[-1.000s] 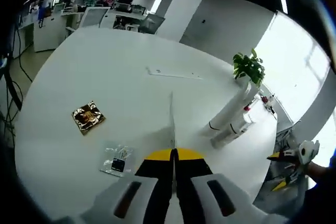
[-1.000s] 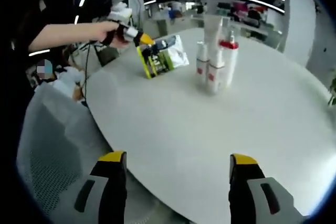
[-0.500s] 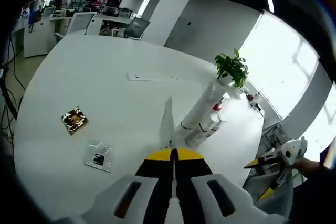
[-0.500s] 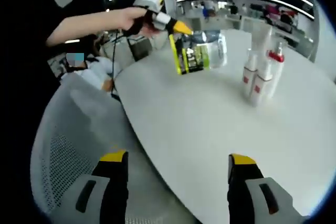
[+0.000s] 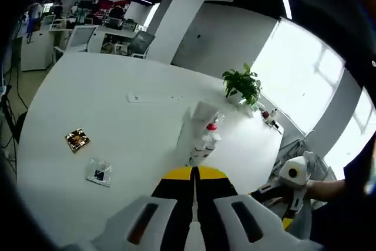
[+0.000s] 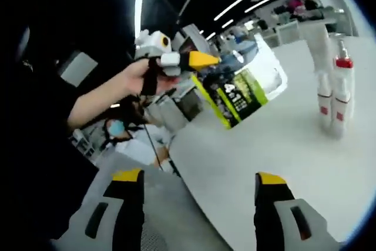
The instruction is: Arrange the skincare products in the storage area until every visible bottle or jar stands upright without overlapping.
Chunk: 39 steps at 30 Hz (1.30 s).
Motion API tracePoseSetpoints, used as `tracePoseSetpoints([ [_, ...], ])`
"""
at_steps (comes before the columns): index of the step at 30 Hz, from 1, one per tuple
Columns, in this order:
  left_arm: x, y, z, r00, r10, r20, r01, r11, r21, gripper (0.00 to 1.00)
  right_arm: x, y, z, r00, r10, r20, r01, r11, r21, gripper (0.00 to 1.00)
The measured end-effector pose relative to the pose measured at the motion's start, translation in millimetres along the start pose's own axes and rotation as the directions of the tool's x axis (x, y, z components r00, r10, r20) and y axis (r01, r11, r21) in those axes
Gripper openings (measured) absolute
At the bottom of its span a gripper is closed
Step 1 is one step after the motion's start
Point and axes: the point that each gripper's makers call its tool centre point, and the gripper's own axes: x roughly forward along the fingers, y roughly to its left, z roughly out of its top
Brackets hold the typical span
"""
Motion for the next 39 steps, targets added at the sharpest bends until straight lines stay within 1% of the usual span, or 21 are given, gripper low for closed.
tracePoseSetpoints([
  [4, -9.5, -13.1, 1.4, 1.0, -0.024, 0.011, 0.024, 1.0, 0.004, 0.0, 7.2, 8.8, 8.0, 0.997, 0.046, 0.063, -0.05, 0.997, 0.053, 0.79],
  [11, -16.8, -33.9, 2.3, 0.998, -0.059, 0.01, 0.059, 0.998, 0.025, 0.0, 11.7, 8.3, 13.5, 0.993, 0.056, 0.104, -0.066, 0.994, 0.093, 0.79],
  [14, -18.5, -46.5, 2.6, 0.995, -0.094, 0.012, 0.094, 0.995, 0.017, 0.0, 12.7, 8.4, 22.0, 0.986, 0.067, 0.154, -0.086, 0.988, 0.125, 0.79],
  [15, -19.0, -49.9, 2.9, 0.994, -0.104, 0.015, 0.104, 0.995, 0.013, 0.0, 12.7, 10.0, 28.0, 0.979, 0.078, 0.19, -0.107, 0.983, 0.15, 0.79],
  [16, -19.8, -56.5, 3.4, 0.992, -0.125, 0.021, 0.124, 0.992, 0.007, 0.0, 12.4, 9.8, 29.4, 0.977, 0.08, 0.198, -0.112, 0.981, 0.157, 0.79],
  [18, -21.3, -65.6, 4.6, 0.988, -0.15, 0.035, 0.15, 0.989, -0.003, 0.0, 10.6, 7.6, 37.7, 0.965, 0.08, 0.249, -0.127, 0.976, 0.177, 0.77],
  [20, -23.0, -75.7, 6.3, 0.981, -0.186, 0.05, 0.188, 0.982, -0.018, 0.0, 7.1, 6.9, 46.2, 0.948, 0.093, 0.305, -0.163, 0.964, 0.211, 0.76],
  [23, -26.6, -88.6, 9.6, 0.971, -0.227, 0.071, 0.229, 0.973, -0.021, 0.0, 1.5, 7.9, 57.1, 0.916, 0.114, 0.385, -0.231, 0.934, 0.273, 0.74],
  [24, -27.8, -92.7, 10.5, 0.968, -0.238, 0.076, 0.24, 0.97, -0.022, 0.0, 0.5, 5.1, 58.9, 0.909, 0.102, 0.403, -0.235, 0.926, 0.297, 0.73],
  [26, -29.0, -97.2, 10.8, 0.965, -0.249, 0.077, 0.251, 0.968, -0.02, 0.0, -0.4, 5.2, 58.9, 0.903, 0.109, 0.415, -0.244, 0.926, 0.289, 0.71],
  [27, -29.9, -100.3, 10.9, 0.963, -0.257, 0.083, 0.259, 0.966, -0.016, 0.0, -0.9, 7.7, 61.0, 0.895, 0.124, 0.429, -0.267, 0.918, 0.293, 0.69],
  [29, -30.7, -104.5, 10.2, 0.957, -0.277, 0.092, 0.28, 0.959, -0.029, 0.0, -5.5, 11.3, 71.1, 0.856, 0.149, 0.495, -0.341, 0.882, 0.325, 0.64],
  [30, -30.9, -105.1, 9.9, 0.955, -0.282, 0.096, 0.286, 0.958, -0.028, 0.0, -10.8, 13.4, 78.8, 0.824, 0.164, 0.542, -0.389, 0.86, 0.331, 0.57],
  [31, -31.2, -105.7, 9.0, 0.951, -0.292, 0.102, 0.297, 0.954, -0.043, 0.0, -14.7, 14.2, 83.0, 0.804, 0.173, 0.569, -0.415, 0.849, 0.327, 0.48],
  [32, -31.1, -106.0, 8.0, 0.949, -0.298, 0.104, 0.305, 0.951, -0.054, 0.0, -17.6, 13.9, 85.6, 0.792, 0.171, 0.586, -0.426, 0.842, 0.33, 0.38],
  [33, -31.3, -104.7, 6.5, 0.949, -0.296, 0.11, 0.303, 0.951, -0.055, 0.0, -19.6, 12.8, 83.5, 0.799, 0.164, 0.579, -0.413, 0.85, 0.328, 0.25],
  [34, -32.3, -107.2, 11.5, 0.939, -0.31, 0.146, 0.324, 0.943, -0.08, 0.0, -18.1, 7.9, 78.9, 0.819, 0.134, 0.559, -0.365, 0.872, 0.326, 0.22],
  [35, -32.4, -104.0, 8.2, 0.944, -0.301, 0.135, 0.315, 0.945, -0.094, 0.0, -21.0, 13.3, 79.6, 0.812, 0.151, 0.563, -0.384, 0.866, 0.321, 0.2],
  [36, -32.8, -101.8, 6.8, 0.943, -0.302, 0.143, 0.316, 0.945, -0.09, 0.0, -21.1, 14.2, 78.1, 0.82, 0.157, 0.55, -0.388, 0.858, 0.335, 0.16],
  [38, -35.2, -99.6, 8.3, 0.934, -0.308, 0.181, 0.334, 0.933, -0.135, 0.0, -24.8, 15.4, 79.2, 0.818, 0.157, 0.553, -0.379, 0.871, 0.314, 0.11],
  [39, -36.3, -99.7, 7.7, 0.93, -0.318, 0.185, 0.347, 0.926, -0.151, 0.0, -26.3, 15.3, 79.7, 0.817, 0.156, 0.555, -0.379, 0.87, 0.315, 0.09],
])
